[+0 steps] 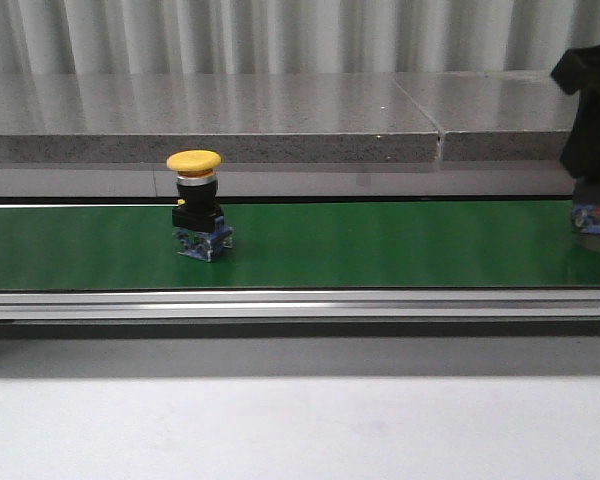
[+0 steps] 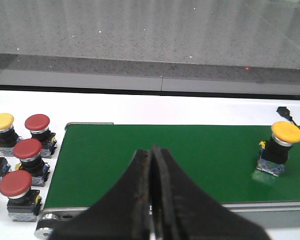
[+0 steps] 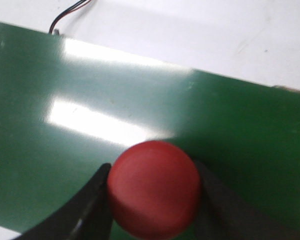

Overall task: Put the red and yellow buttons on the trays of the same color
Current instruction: 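Grasp the red button and carry it over the red tray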

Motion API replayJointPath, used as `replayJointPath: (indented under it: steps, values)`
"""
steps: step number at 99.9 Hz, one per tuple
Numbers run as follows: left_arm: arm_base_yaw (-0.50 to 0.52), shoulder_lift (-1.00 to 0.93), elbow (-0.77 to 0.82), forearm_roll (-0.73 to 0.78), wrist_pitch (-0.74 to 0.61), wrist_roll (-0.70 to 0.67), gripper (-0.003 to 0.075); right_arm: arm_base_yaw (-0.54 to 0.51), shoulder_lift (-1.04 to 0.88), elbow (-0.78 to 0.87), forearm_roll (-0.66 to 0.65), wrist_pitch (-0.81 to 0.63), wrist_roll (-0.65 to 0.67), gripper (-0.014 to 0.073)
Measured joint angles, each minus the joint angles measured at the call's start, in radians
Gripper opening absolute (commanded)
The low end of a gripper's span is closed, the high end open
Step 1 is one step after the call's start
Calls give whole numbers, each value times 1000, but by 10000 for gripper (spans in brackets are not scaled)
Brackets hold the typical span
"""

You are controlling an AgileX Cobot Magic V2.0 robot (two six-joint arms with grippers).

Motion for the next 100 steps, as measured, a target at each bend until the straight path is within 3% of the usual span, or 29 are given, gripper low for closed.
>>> replayJointPath:
  steps: [31, 57, 100]
  values:
    - [0, 0, 0, 0, 0, 0, -21, -254, 23, -165, 0, -30, 11, 220]
    - [0, 0, 0, 1, 0, 0, -21, -459, 143, -196, 22, -78, 72, 220]
    - [0, 0, 0, 1, 0, 0, -21, -526, 347, -203, 100, -186, 81, 220]
